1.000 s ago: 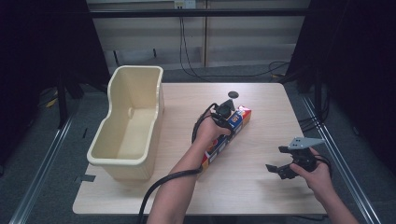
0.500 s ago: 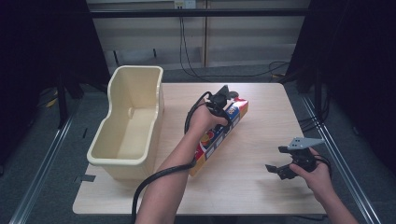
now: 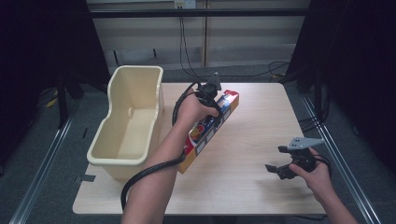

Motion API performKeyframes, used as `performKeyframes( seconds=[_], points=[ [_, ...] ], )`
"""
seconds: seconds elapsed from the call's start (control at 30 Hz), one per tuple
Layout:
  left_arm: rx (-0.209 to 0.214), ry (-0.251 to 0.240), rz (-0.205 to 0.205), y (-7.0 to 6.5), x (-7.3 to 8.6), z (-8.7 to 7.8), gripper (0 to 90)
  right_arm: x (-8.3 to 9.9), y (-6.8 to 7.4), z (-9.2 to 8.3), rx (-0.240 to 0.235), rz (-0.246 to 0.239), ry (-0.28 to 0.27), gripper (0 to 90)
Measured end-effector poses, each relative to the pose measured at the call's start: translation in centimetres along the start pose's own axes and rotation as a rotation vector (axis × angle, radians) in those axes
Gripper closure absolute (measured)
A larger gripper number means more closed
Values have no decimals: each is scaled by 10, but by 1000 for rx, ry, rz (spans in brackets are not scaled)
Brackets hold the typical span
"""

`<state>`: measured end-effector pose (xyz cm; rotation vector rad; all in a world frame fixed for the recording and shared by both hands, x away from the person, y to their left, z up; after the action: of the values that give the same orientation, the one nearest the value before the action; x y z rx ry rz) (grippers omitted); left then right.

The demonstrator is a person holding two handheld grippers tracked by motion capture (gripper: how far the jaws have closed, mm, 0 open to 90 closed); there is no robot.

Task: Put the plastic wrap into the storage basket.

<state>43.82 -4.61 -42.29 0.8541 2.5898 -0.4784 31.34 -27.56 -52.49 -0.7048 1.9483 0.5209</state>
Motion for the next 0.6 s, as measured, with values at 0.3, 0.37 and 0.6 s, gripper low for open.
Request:
performKeyframes(
  seconds=[0.3, 0.37, 0.6],
  points=[
    [-19, -1, -24, 6, -3, -29, 409, -1, 1, 0, -3, 0, 0, 39],
    [-23, -3, -34, 7, -4, -35, 409, -1, 0, 0, 3, -3, -1, 39],
    [-34, 1, -72, 12, -6, -50, 410, -1, 1, -1, 1, 3, -1, 38]
  ],
)
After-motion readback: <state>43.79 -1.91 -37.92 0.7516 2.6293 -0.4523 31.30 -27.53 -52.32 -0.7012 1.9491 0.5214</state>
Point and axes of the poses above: each handheld gripper's, and its own axes: z roughly forward along the jaws, x roughly out of its underside, y roughly to its left, the point moved 9 cm from there along z, roughly forward along the jaws, and after that the axes turned 14 degrees about -y, right-handed, at the moved point
